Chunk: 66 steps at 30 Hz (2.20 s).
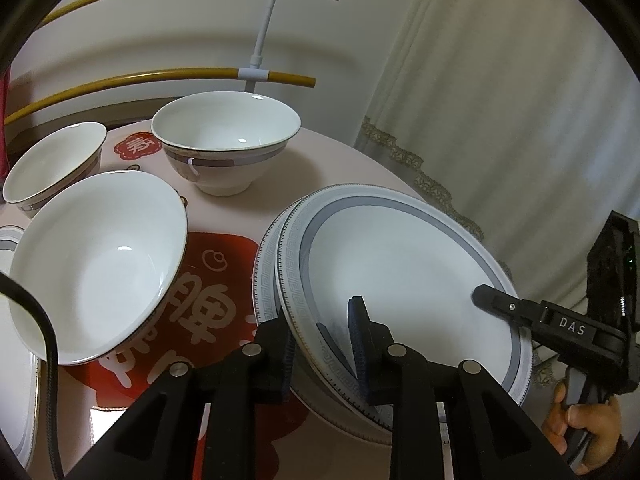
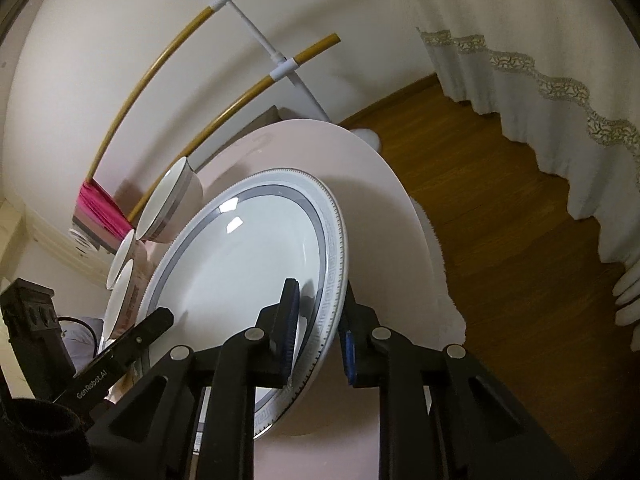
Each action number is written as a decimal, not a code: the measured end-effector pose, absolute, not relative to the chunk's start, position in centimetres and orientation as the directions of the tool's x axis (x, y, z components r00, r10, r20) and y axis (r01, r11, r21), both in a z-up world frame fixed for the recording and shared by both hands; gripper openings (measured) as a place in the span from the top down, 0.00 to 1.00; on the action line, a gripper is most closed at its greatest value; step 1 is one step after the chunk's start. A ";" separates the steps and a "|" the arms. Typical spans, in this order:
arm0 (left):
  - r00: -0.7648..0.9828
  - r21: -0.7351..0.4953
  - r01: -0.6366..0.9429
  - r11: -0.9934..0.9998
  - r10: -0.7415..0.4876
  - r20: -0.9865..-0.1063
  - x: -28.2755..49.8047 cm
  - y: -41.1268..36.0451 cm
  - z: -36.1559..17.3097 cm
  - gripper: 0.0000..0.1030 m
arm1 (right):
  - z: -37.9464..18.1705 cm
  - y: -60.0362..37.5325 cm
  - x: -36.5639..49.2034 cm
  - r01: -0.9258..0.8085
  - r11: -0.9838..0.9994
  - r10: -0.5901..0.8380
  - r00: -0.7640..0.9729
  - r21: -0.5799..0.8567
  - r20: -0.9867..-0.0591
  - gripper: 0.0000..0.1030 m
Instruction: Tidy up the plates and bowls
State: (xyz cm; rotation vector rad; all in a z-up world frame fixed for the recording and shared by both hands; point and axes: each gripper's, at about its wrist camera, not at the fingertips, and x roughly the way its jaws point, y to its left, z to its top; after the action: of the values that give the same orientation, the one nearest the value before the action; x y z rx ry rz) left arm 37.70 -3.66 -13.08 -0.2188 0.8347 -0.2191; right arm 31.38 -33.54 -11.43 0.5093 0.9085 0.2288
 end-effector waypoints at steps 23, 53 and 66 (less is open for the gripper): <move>0.648 -0.278 0.131 0.952 -0.295 -0.703 35.3 -4.7 -12.0 0.56 | -12.2 -33.8 31.6 0.007 0.830 0.440 0.605 0.557 -0.664 0.84; 0.649 -0.227 0.070 0.971 -0.217 -0.729 32.1 -4.0 -11.3 0.32 | -11.8 -33.2 31.0 -0.003 0.844 0.428 0.605 0.536 -0.672 0.78; 0.723 -0.240 0.093 0.966 -0.231 -0.651 26.3 -1.2 -7.6 0.31 | -7.9 -31.9 26.1 0.013 0.886 0.348 0.644 0.464 -0.682 0.73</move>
State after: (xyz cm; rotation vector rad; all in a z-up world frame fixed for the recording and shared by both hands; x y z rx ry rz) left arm 26.29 -1.19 -7.63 -0.1964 0.7424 -0.1798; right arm 26.14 -31.87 -7.90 0.4572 0.8569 0.1982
